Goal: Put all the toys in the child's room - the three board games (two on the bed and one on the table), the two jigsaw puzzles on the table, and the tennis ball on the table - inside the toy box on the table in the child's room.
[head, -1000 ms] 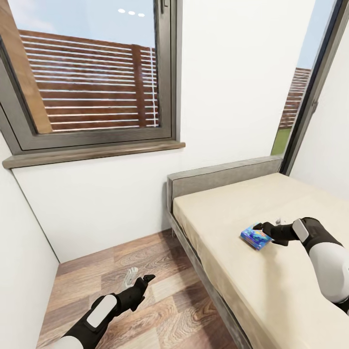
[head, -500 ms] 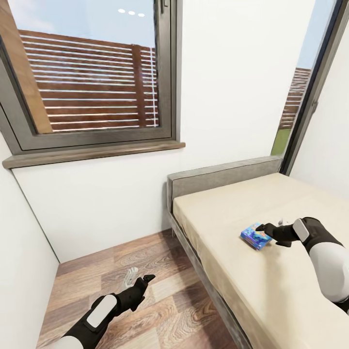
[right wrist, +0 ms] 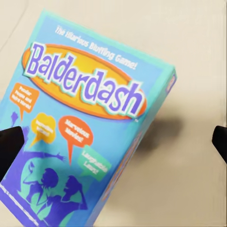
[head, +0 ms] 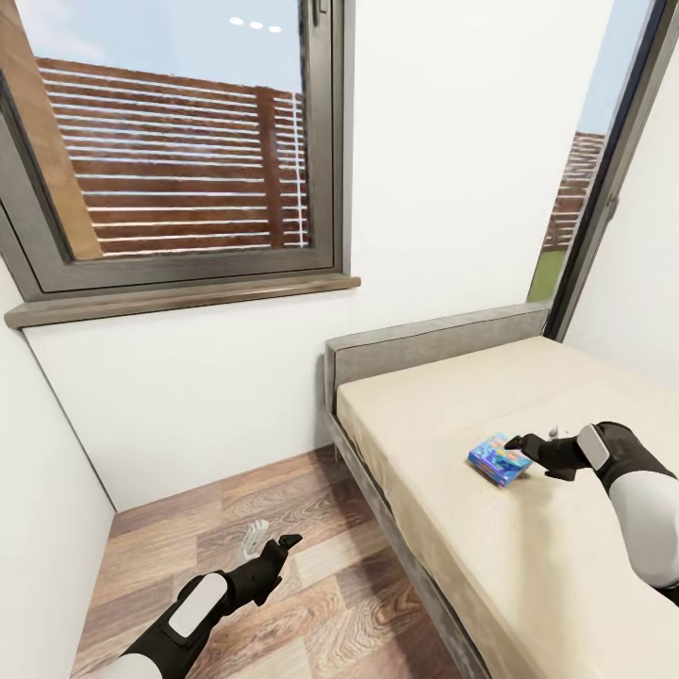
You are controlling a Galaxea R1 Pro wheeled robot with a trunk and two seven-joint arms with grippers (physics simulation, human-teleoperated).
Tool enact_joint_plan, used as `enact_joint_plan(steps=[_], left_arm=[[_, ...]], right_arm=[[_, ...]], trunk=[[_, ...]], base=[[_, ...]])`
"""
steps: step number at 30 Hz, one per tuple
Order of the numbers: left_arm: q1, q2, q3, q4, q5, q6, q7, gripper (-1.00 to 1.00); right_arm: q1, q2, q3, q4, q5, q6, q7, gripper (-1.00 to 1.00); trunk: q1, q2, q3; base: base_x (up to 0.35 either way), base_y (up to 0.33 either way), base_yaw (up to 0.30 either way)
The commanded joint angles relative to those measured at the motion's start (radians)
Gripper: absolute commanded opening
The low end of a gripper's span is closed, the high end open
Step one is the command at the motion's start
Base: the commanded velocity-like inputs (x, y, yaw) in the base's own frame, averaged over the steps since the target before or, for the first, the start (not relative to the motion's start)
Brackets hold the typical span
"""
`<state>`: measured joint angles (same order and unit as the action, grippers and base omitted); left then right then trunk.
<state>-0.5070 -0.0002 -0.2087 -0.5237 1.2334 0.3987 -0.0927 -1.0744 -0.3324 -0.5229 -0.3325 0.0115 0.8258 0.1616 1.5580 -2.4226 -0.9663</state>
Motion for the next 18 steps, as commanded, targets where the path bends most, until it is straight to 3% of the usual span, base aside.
enact_joint_plan(steps=[1, 18], left_arm=[[-0.001, 0.000, -0.001, 0.001, 0.002, 0.002, -0.002, 1.00], [-0.001, 0.000, -0.001, 0.002, 0.002, 0.002, -0.002, 1.00]], right_arm=[[0.000, 0.000, -0.005, -0.001, 0.001, 0.005, 0.002, 1.00], [-0.005, -0.008, -0.005, -0.002, 0.000, 0.004, 0.004, 1.00]], trunk=[[0.000, 0.000, -0.001], [0.000, 0.000, -0.016]], base=[[0.000, 0.000, 0.000], [0.000, 0.000, 0.000]])
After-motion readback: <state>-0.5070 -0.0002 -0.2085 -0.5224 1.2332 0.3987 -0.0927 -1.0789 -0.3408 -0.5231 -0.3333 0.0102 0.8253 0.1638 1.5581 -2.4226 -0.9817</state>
